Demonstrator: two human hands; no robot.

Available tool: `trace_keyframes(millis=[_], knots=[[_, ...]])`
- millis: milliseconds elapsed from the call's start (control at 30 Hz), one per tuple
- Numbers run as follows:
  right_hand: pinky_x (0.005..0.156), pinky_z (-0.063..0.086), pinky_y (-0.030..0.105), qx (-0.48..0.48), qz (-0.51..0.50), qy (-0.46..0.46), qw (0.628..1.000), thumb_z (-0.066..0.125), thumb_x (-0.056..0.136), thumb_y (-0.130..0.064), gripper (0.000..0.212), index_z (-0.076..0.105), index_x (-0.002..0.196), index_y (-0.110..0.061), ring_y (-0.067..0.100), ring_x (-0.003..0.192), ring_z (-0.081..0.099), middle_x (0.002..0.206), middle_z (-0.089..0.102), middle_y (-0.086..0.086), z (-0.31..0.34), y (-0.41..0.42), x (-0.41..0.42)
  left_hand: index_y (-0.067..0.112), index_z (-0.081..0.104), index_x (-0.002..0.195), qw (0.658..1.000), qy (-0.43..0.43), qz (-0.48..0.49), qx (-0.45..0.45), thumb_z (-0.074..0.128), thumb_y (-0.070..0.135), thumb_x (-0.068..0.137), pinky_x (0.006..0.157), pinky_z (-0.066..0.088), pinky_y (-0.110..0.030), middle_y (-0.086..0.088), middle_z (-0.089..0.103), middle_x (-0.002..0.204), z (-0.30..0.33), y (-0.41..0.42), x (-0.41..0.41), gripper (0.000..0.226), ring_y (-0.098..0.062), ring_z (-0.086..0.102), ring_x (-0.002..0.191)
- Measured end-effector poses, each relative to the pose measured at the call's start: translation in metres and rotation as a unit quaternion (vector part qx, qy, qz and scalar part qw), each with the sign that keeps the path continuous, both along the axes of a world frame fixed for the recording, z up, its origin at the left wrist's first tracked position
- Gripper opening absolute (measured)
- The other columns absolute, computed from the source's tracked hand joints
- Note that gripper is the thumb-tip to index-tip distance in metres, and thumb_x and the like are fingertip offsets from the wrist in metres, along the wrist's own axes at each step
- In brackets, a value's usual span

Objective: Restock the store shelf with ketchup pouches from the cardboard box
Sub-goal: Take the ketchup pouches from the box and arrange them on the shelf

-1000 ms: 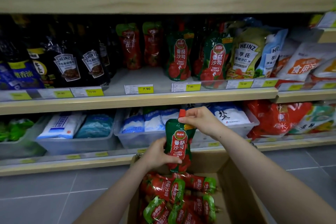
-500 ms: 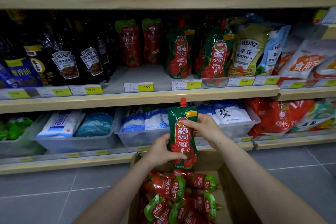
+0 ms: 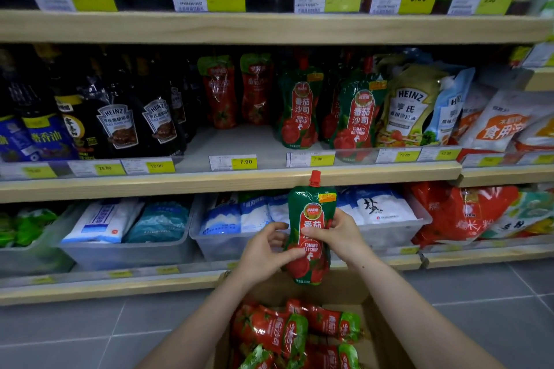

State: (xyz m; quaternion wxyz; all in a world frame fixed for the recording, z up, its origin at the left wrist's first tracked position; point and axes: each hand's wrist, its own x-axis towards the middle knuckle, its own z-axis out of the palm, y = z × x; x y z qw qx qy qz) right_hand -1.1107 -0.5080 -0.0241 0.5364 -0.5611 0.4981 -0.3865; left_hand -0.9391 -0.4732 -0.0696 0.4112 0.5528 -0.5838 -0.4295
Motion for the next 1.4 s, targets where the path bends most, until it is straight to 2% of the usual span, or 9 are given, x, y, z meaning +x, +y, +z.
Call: trace_keyframes(millis=[167, 300, 367, 500, 700, 867, 1000, 1200, 1400], knots=[[0.066, 0.051, 0.023, -0.049, -0.025, 0.017, 0.998, 0.079, 0.067, -0.009, 0.036, 0.06, 0.097, -0.014, 0.011, 0.083, 0.065, 0.091, 0.068, -0.001, 0.028, -0.017, -0.015, 0.018, 0.06, 0.112, 0.961, -0.187, 0.075, -0.191, 0.067, 0.032, 0.083, 0.083, 0.05, -0.025, 0.006, 0.066, 0.104, 0.048, -0.029, 0.033, 0.033, -0.008, 0.061, 0.096], [0.071, 0.055, 0.027, -0.099, -0.017, 0.002, 0.995, 0.078, 0.069, -0.01, 0.031, 0.061, 0.093, -0.019, 0.011, 0.082, 0.067, 0.091, 0.071, 0.0, 0.063, -0.036, -0.02, 0.017, 0.059, 0.109, 0.815, -0.408, 0.109, -0.397, 0.068, 0.033, 0.08, 0.084, 0.043, -0.035, 0.0, 0.063, 0.104, 0.092, -0.064, 0.05, 0.034, -0.02, 0.056, 0.1], [0.07, 0.053, 0.026, -0.123, -0.02, -0.011, 0.992, 0.077, 0.069, -0.009, 0.032, 0.059, 0.092, -0.022, 0.009, 0.083, 0.067, 0.092, 0.07, -0.002, 0.085, -0.046, -0.018, 0.016, 0.059, 0.111, 0.784, -0.467, 0.115, -0.393, 0.068, 0.036, 0.079, 0.085, 0.042, -0.036, -0.001, 0.062, 0.107, 0.107, -0.078, 0.055, 0.039, -0.022, 0.056, 0.102], [0.057, 0.051, 0.012, -0.195, -0.017, -0.001, 0.981, 0.077, 0.07, -0.011, 0.033, 0.058, 0.093, -0.025, -0.006, 0.074, 0.066, 0.089, 0.067, -0.011, 0.129, -0.062, -0.012, 0.019, 0.05, 0.126, 0.782, -0.551, 0.058, -0.287, 0.048, 0.048, 0.089, 0.087, 0.037, -0.037, -0.001, 0.057, 0.115, 0.101, -0.089, 0.057, 0.047, -0.023, 0.051, 0.109], [0.075, 0.053, 0.019, -0.285, -0.029, 0.032, 0.958, 0.077, 0.071, -0.017, 0.037, 0.057, 0.1, -0.025, 0.002, 0.091, 0.064, 0.097, 0.067, -0.011, 0.164, -0.087, 0.006, 0.018, 0.057, 0.119, 0.737, -0.567, 0.125, -0.347, 0.055, 0.048, 0.085, 0.073, 0.043, -0.035, 0.0, 0.06, 0.091, 0.082, -0.091, 0.054, 0.045, -0.022, 0.057, 0.083], [0.069, 0.047, 0.003, -0.329, -0.036, 0.053, 0.942, 0.077, 0.071, -0.02, 0.038, 0.054, 0.091, -0.041, -0.015, 0.086, 0.059, 0.091, 0.064, -0.023, 0.155, -0.101, 0.025, 0.02, 0.056, 0.117, 0.73, -0.562, 0.127, -0.368, 0.055, 0.048, 0.084, 0.072, 0.044, -0.035, 0.002, 0.058, 0.089, 0.077, -0.095, 0.056, 0.044, -0.02, 0.055, 0.081], [0.082, 0.051, 0.022, -0.306, -0.03, 0.064, 0.949, 0.076, 0.072, -0.021, 0.041, 0.055, 0.103, -0.035, -0.005, 0.093, 0.061, 0.098, 0.065, -0.018, 0.132, -0.117, 0.027, 0.019, 0.056, 0.117, 0.718, -0.572, 0.133, -0.373, 0.053, 0.049, 0.084, 0.072, 0.044, -0.034, 0.001, 0.056, 0.087, 0.075, -0.095, 0.056, 0.045, -0.021, 0.054, 0.079], [0.085, 0.047, 0.03, -0.251, -0.088, 0.101, 0.959, 0.072, 0.074, -0.038, 0.052, 0.046, 0.115, -0.016, 0.011, 0.101, 0.054, 0.099, 0.057, -0.012, 0.113, -0.135, 0.025, 0.02, 0.055, 0.116, 0.712, -0.58, 0.14, -0.371, 0.035, 0.05, 0.086, 0.072, 0.042, -0.034, 0.002, 0.056, 0.086, 0.074, -0.097, 0.056, 0.047, -0.02, 0.052, 0.077], [0.102, 0.043, 0.047, -0.206, -0.074, 0.127, 0.967, 0.068, 0.076, -0.046, 0.076, 0.037, 0.133, -0.008, 0.025, 0.124, 0.048, 0.132, 0.053, 0.01, 0.111, -0.141, 0.028, 0.02, 0.054, 0.117, 0.718, -0.581, 0.139, -0.357, 0.035, 0.05, 0.086, 0.074, 0.042, -0.035, 0.002, 0.055, 0.087, 0.073, -0.098, 0.055, 0.047, -0.021, 0.052, 0.079]])
